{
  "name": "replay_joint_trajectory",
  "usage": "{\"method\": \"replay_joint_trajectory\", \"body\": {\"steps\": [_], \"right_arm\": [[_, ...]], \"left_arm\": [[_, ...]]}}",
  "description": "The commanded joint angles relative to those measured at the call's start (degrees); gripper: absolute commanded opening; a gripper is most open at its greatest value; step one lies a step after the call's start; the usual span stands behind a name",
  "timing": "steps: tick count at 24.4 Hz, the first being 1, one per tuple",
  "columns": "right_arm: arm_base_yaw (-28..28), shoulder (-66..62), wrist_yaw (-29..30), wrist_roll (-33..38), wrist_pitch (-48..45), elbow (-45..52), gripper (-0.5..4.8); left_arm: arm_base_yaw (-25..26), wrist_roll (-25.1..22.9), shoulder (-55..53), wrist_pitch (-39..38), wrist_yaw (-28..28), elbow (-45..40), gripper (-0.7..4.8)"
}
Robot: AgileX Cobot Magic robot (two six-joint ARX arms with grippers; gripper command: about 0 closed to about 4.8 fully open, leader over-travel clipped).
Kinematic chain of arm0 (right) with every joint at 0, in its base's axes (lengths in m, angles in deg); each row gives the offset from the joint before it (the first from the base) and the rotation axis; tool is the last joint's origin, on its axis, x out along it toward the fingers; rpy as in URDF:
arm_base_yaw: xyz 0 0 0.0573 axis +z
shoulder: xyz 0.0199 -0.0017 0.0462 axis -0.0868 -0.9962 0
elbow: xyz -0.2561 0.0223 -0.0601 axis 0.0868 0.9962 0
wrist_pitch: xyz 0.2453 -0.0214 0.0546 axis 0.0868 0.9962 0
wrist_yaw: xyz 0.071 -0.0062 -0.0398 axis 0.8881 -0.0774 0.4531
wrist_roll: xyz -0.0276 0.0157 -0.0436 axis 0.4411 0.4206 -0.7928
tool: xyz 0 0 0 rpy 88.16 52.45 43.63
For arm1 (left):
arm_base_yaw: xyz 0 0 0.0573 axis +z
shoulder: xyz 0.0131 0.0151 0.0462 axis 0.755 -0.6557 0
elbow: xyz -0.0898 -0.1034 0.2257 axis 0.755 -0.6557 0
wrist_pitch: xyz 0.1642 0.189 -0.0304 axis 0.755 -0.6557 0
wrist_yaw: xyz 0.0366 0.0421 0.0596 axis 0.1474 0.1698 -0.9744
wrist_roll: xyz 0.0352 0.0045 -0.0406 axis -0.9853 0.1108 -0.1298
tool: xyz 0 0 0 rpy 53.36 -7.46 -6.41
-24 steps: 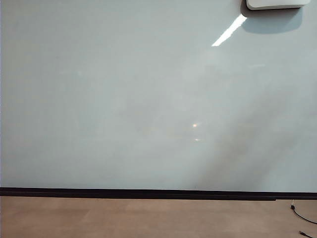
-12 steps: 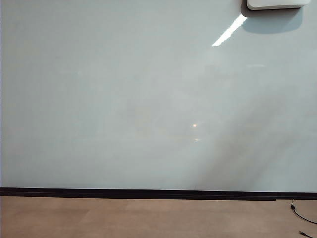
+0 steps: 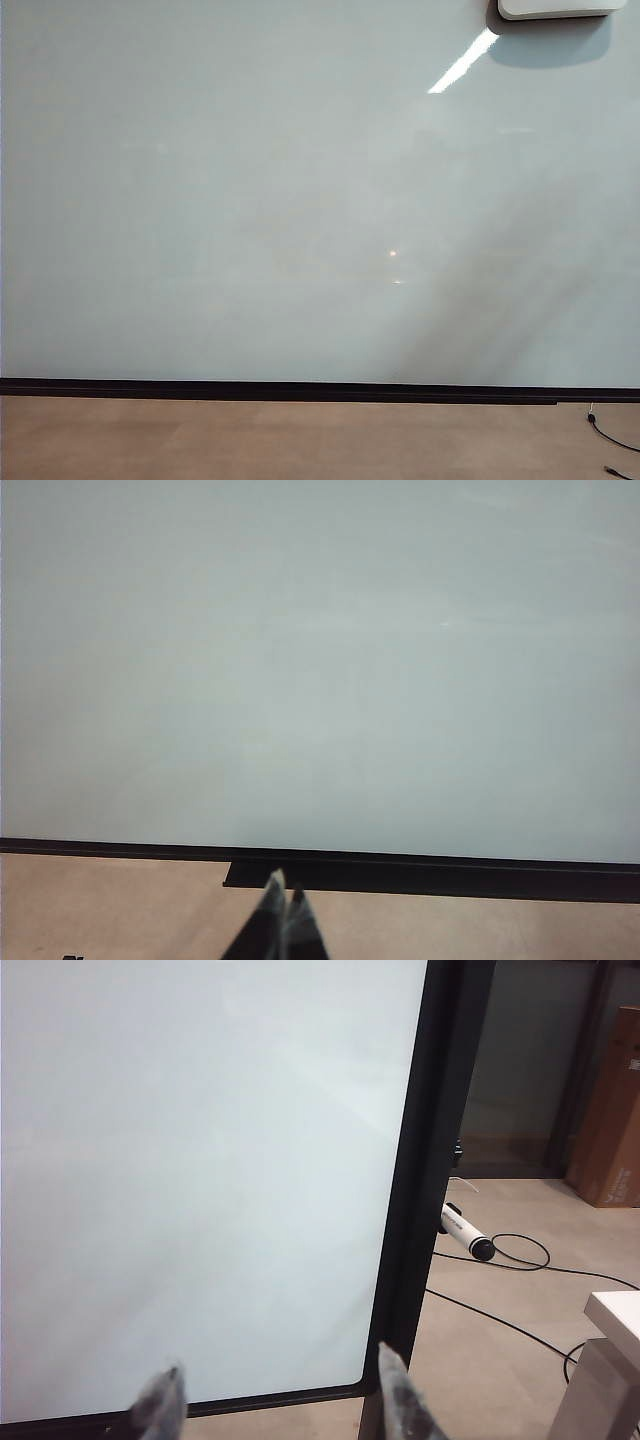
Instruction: Pick up the pen on the shelf to the right of the whiteboard and draw a cross mark.
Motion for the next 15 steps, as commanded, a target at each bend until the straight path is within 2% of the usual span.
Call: {"method": "replay_joint_trajectory", "body": {"steps": [1,15], "right_arm": [[-0.07,-0.02,0.37,-0.22,-0.61,-0.26,2.57],[-0.11,-1.07,0.98,-1.51,1.81,-2.25,2.56]], "left_arm": [[-0.02,-0.24,-0.02,0.72,0.02,0.15,-0.04],[-0.02,-0.24,-0.02,0.72,0.02,0.17,-0.04]]}}
